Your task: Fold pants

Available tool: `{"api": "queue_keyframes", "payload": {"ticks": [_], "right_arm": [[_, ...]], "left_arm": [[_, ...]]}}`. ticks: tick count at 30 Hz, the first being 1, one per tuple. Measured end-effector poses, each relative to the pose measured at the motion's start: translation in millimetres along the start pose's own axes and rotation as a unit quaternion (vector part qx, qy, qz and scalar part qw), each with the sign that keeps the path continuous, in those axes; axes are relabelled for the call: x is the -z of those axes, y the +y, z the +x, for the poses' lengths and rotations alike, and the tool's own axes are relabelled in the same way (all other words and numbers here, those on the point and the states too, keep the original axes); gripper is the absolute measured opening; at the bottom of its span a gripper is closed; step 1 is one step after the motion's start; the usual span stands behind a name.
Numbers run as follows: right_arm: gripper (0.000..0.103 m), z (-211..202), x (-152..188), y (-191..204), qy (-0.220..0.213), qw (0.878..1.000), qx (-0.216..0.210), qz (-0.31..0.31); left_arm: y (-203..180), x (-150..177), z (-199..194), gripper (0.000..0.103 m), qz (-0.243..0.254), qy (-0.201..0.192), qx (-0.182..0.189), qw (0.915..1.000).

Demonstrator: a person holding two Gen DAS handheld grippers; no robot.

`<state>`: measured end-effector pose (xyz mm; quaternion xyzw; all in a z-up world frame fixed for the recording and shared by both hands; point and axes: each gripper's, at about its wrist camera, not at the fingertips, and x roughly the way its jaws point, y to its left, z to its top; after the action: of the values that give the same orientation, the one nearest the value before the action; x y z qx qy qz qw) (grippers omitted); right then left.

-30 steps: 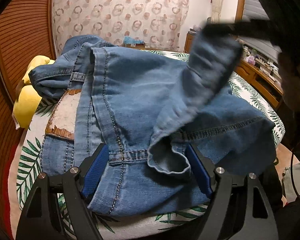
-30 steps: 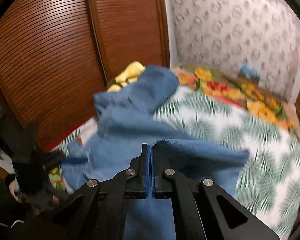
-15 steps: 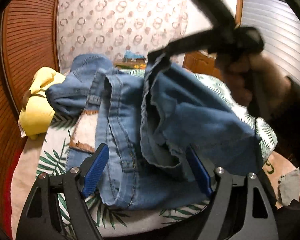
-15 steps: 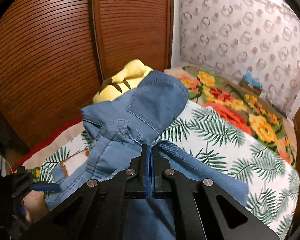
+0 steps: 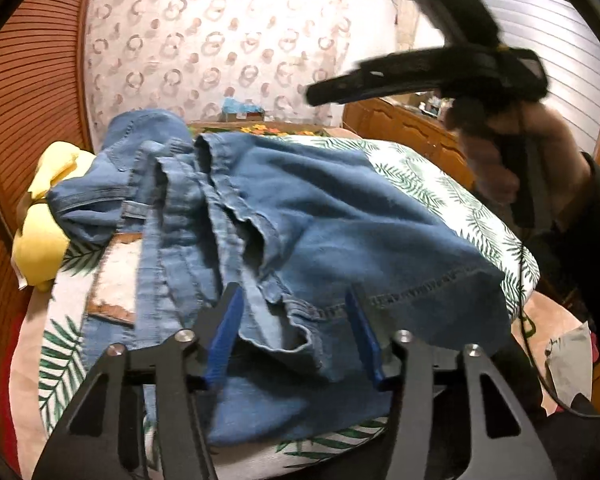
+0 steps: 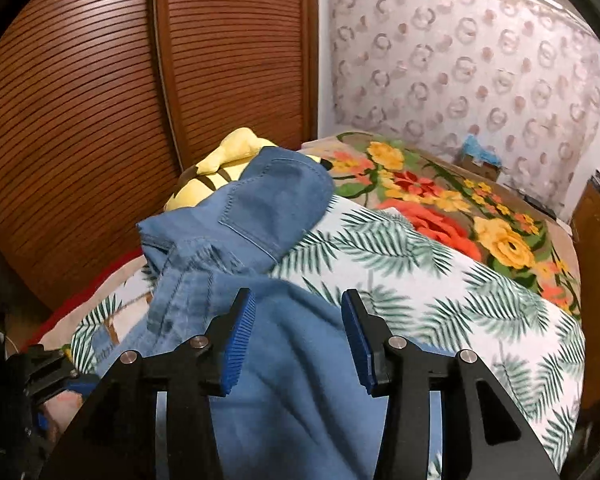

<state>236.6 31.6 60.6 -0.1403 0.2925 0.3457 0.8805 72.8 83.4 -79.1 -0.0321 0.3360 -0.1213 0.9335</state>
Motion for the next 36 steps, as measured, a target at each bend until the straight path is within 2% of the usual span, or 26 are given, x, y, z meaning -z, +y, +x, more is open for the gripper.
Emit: {"api": "queue_keyframes", "payload": {"ticks": [2, 8, 13, 15, 16, 17, 25, 28, 36], "right_arm": [[0.047, -12.0, 17.9, -6.7, 0.005, 1.000, 0.018, 0.000], [0.047, -38.6, 81.6, -23.5, 0.028, 0.999, 0.035, 0.023], [0.047, -59.8, 124.8, -38.1, 0.037, 0.996, 0.041, 0.065], [0.047, -64.6, 137.2, -41.5, 0.040, 0.995, 0.048, 0.075], [0.047, -67.1, 142.4, -42.7, 0.041, 0.995, 0.049, 0.081], [0.047, -69.0, 144.3, -43.8, 0.042, 0.994, 0.047, 0.086], [0.047, -100.2, 158.3, -47.5, 0.026, 0.993, 0.037, 0.112], [0.047, -111.6, 164.7, -44.2, 0.018, 0.993, 0.034, 0.115], [0.047, -115.3, 174.0, -29.8, 0.017, 0.994, 0.027, 0.100]], "left_arm": [[-3.7, 1.1, 6.4, 0.047, 0.007, 0.011, 0.000, 0.9999], [-3.3, 5.6, 27.3, 0.047, 0.010, 0.046, -0.012, 0.9988], [-5.4, 6.6, 32.4, 0.044, 0.020, 0.048, -0.016, 0.9985], [-7.2, 2.5, 32.2, 0.017, 0.024, 0.042, -0.017, 0.9987], [-9.2, 0.7, 32.3, 0.015, 0.026, 0.039, -0.022, 0.9986], [-11.3, -1.5, 29.0, 0.008, 0.032, 0.032, -0.025, 0.9987], [-7.7, -21.3, -25.0, 0.007, 0.025, -0.038, -0.017, 0.9988], [-0.5, -23.1, -40.7, 0.007, 0.018, -0.050, -0.021, 0.9984], [20.8, 4.3, -11.9, 0.007, -0.003, -0.002, -0.038, 0.9993]]}}
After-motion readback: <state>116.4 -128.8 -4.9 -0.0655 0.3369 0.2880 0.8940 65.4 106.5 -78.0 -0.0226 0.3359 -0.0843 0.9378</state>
